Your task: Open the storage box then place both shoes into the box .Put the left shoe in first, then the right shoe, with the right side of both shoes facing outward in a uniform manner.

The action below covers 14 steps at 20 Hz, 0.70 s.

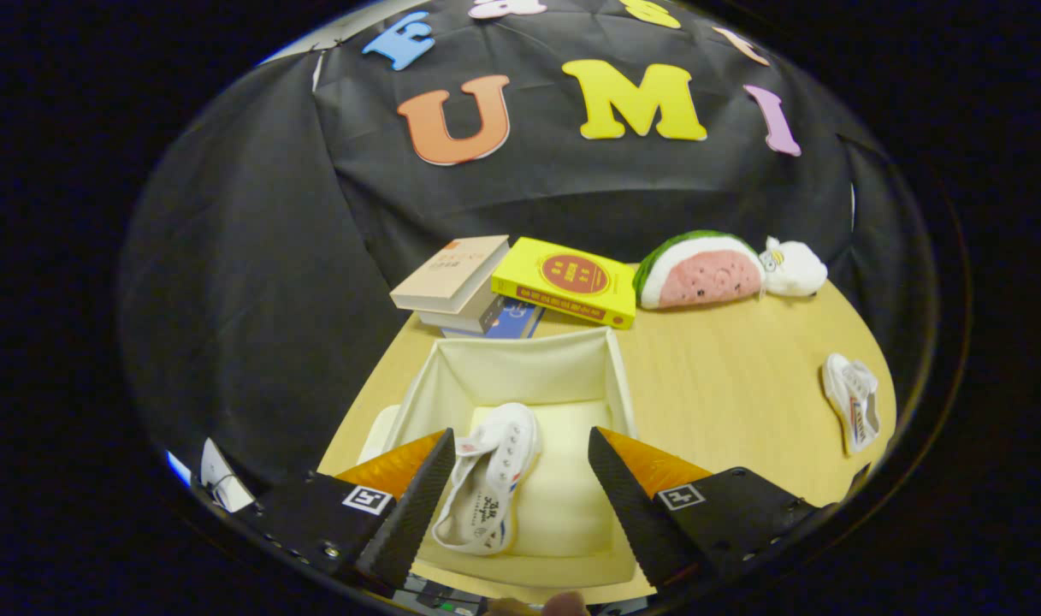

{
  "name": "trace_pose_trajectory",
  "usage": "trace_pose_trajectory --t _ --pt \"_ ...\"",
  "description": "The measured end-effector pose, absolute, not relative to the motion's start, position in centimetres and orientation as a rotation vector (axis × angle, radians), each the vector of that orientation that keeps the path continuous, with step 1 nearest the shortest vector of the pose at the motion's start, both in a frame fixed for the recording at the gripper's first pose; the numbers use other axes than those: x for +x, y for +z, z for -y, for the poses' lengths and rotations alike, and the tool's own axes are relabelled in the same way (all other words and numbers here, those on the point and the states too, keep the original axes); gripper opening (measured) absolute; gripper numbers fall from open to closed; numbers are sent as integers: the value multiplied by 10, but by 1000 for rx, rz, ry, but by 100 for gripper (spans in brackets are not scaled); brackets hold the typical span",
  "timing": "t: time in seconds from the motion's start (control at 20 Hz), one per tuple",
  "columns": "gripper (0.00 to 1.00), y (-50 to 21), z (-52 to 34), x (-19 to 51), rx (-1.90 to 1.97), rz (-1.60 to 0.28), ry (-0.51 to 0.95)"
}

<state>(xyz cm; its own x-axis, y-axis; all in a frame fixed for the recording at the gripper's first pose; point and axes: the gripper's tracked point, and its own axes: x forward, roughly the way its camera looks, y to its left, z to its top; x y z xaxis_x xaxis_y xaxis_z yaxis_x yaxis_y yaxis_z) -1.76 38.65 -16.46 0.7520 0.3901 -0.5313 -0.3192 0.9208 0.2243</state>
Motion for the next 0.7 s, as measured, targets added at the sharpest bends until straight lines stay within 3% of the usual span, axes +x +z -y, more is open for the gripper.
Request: trace_pose_trajectory --t 0.4,0.7 --pt "96 -113 -229 -10 62 -430 435" --pt "96 -131 -86 18 75 -419 338"
